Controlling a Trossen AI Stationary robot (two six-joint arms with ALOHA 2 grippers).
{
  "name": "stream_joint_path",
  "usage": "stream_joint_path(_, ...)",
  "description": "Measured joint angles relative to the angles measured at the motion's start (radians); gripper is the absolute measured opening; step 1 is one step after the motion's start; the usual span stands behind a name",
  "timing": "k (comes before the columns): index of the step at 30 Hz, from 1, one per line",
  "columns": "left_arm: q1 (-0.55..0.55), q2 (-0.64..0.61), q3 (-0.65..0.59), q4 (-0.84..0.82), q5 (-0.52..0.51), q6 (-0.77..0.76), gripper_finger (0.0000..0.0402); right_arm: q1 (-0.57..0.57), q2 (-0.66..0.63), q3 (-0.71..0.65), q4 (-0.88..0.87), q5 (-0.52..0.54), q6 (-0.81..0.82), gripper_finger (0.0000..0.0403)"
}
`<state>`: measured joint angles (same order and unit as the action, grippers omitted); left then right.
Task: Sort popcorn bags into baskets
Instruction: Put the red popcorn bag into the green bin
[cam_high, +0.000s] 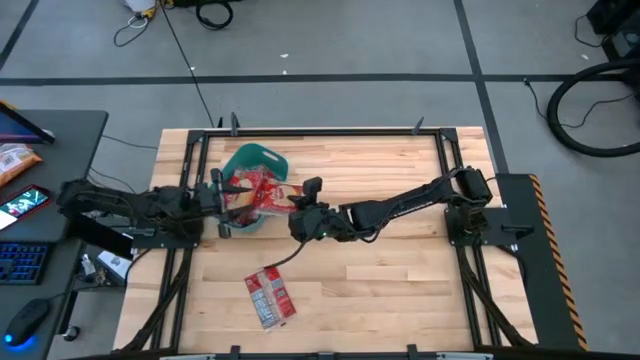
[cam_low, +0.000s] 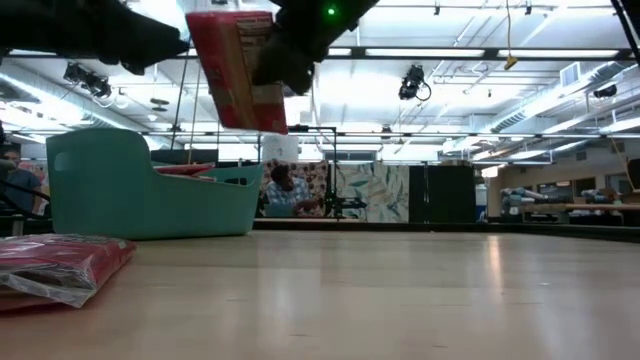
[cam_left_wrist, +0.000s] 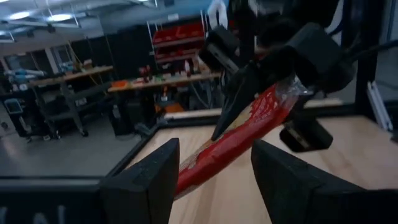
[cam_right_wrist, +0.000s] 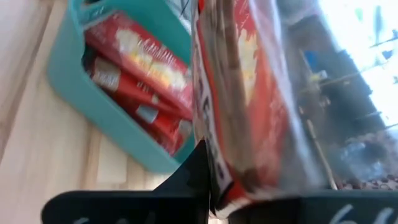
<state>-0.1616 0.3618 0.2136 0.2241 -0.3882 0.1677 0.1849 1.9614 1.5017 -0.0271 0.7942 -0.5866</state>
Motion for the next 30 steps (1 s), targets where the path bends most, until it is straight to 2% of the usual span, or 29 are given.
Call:
stream_joint_path(5, 0.000, -0.106, -0.025, -0.013, 0.000, 0.001, 0.0203, 0.000, 0.000, 0.000, 0.103, -0.040, -0.071, 0.0028)
stream_joint_path(14, 0.000, -0.223, -0.027, -0.013, 0.037, -0.034, 0.0203, -0.010, 0.000, 0.000, 0.170, -0.168, -0.079, 0.0028)
stream_joint_path(17, 0.000, -0.234, -0.027, -0.011, 0.037, -0.063, 0.0203, -0.009, 0.000, 0.000, 0.212, -0.241, -0.126, 0.0028)
stream_joint_path(22, 0.000, -0.233, -0.027, -0.003, 0.038, -0.107, 0.0203, -0.048, 0.000, 0.000, 0.216, -0.448, -0.208, 0.0028)
stream_joint_path(26, 0.000, -0.233, -0.027, 0.013, 0.053, -0.131, 0.0203, -0.124, 0.000, 0.000, 0.206, -0.522, -0.292, 0.0030)
stream_joint_path(30, 0.000, -0.233, -0.027, 0.040, 0.137, -0.138, 0.0203, -0.203, 0.000, 0.000, 0.209, -0.590, -0.319, 0.0032)
